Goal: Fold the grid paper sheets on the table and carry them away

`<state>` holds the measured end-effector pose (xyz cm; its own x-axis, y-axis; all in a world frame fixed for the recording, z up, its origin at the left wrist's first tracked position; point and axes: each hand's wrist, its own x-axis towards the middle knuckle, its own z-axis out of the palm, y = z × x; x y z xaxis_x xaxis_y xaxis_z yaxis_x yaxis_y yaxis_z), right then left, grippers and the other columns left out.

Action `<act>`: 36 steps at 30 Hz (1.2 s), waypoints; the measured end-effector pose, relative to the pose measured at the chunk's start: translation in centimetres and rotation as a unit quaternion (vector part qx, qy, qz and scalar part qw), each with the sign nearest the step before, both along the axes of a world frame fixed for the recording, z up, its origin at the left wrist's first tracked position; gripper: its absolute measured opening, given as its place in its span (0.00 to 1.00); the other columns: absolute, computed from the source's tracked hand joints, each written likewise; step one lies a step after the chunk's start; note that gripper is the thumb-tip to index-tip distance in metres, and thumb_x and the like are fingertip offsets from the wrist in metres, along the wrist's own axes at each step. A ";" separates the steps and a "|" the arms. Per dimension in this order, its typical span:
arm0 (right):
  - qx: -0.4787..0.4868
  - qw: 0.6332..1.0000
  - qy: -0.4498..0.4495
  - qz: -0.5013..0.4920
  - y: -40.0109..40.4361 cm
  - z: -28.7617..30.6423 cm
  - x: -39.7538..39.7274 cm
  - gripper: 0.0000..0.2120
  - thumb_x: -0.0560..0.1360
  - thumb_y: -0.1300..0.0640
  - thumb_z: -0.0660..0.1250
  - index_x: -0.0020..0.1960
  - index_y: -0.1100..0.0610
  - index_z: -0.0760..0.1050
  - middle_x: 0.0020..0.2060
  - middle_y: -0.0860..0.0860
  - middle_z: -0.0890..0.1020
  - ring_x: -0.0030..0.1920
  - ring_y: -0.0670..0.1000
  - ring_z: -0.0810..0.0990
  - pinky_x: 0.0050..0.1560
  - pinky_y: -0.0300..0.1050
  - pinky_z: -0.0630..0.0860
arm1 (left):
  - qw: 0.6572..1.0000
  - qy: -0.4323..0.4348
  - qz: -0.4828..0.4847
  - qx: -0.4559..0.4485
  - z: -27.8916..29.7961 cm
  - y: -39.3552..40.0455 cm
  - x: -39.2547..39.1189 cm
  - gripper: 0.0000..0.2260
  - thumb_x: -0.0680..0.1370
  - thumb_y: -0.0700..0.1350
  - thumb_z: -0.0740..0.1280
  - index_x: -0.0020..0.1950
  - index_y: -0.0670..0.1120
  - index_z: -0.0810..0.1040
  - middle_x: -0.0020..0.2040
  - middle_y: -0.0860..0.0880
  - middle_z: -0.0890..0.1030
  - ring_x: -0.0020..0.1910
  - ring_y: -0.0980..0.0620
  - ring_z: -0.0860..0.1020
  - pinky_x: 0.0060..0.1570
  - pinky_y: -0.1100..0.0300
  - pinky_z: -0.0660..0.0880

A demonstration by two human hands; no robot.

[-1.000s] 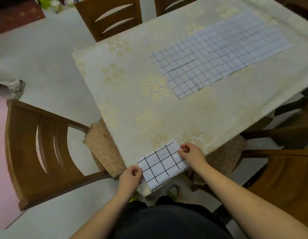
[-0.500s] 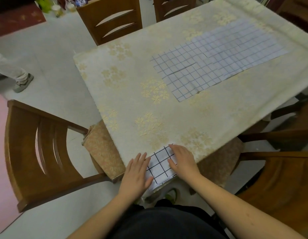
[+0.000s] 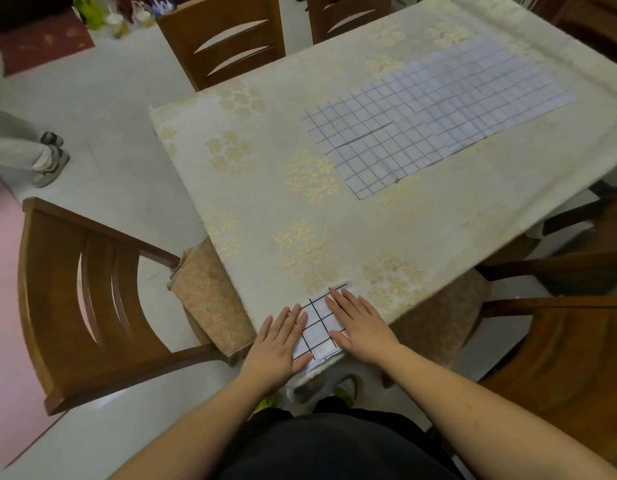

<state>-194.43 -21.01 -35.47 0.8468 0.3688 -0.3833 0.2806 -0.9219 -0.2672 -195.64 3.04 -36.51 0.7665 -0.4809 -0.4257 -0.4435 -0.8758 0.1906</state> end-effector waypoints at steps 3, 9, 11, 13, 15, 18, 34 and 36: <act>0.014 1.000 0.022 -0.006 0.0 0.5 0.3 0.32 0.81 0.40 0.50 0.79 0.49 0.41 0.79 0.47 0.41 0.77 0.47 0.37 0.76 0.49 0.40 | 1.000 -0.004 -0.008 0.003 0.2 0.0 0.2 0.34 0.79 0.66 0.51 0.79 0.47 0.56 0.79 0.46 0.58 0.77 0.47 0.55 0.74 0.49 0.48; 0.074 0.990 -0.018 -0.116 -0.5 2.3 1.0 0.23 0.81 0.44 0.54 0.73 0.51 0.65 0.74 0.49 0.65 0.74 0.50 0.60 0.73 0.48 0.53 | 0.999 -0.008 -0.002 -0.033 4.0 -1.1 2.6 0.30 0.76 0.61 0.46 0.75 0.51 0.65 0.76 0.49 0.65 0.74 0.49 0.64 0.72 0.51 0.57; 0.109 0.980 -0.020 -0.166 -1.0 2.9 1.2 0.20 0.81 0.46 0.56 0.70 0.50 0.69 0.70 0.48 0.70 0.71 0.50 0.65 0.70 0.47 0.58 | 0.998 -0.025 0.014 -0.055 5.5 -1.9 4.2 0.27 0.77 0.59 0.47 0.70 0.51 0.71 0.69 0.49 0.72 0.67 0.49 0.71 0.67 0.54 0.64; 0.148 0.965 -0.031 -0.215 -1.6 3.9 1.5 0.16 0.81 0.49 0.57 0.66 0.50 0.73 0.64 0.47 0.75 0.65 0.49 0.71 0.65 0.46 0.64 | 0.997 0.006 0.035 -0.068 6.6 -2.7 5.8 0.22 0.81 0.58 0.52 0.69 0.51 0.72 0.66 0.49 0.75 0.61 0.49 0.75 0.60 0.54 0.70; 0.190 0.942 -0.047 -0.271 -2.2 5.1 1.7 0.14 0.81 0.52 0.58 0.62 0.51 0.77 0.58 0.47 0.79 0.60 0.49 0.75 0.60 0.45 0.70 | 0.997 0.045 0.033 -0.053 7.6 -3.5 7.3 0.19 0.82 0.57 0.54 0.68 0.51 0.72 0.65 0.49 0.75 0.59 0.49 0.76 0.58 0.54 0.72; 0.215 0.918 -0.076 -0.324 -3.0 6.6 2.0 0.12 0.81 0.54 0.58 0.59 0.52 0.78 0.54 0.46 0.80 0.56 0.46 0.76 0.55 0.39 0.71 | 0.999 0.014 0.013 -0.051 9.3 -4.4 9.2 0.19 0.82 0.57 0.55 0.68 0.50 0.72 0.65 0.49 0.75 0.60 0.48 0.76 0.57 0.53 0.72; 0.156 0.884 -0.140 -0.418 -2.8 9.6 3.5 0.12 0.79 0.55 0.62 0.60 0.52 0.78 0.54 0.48 0.80 0.56 0.49 0.77 0.57 0.45 0.73 | 0.989 -0.050 -0.094 -0.099 13.6 -5.5 16.2 0.19 0.82 0.55 0.56 0.71 0.51 0.69 0.68 0.48 0.73 0.62 0.46 0.74 0.59 0.51 0.73; 0.152 0.882 -0.139 -0.423 -3.0 9.8 3.8 0.12 0.79 0.54 0.62 0.61 0.52 0.77 0.55 0.48 0.80 0.57 0.49 0.76 0.58 0.44 0.72 | 0.990 -0.046 -0.091 -0.102 13.5 -5.5 16.7 0.19 0.82 0.55 0.56 0.71 0.51 0.69 0.68 0.49 0.73 0.63 0.46 0.74 0.59 0.51 0.72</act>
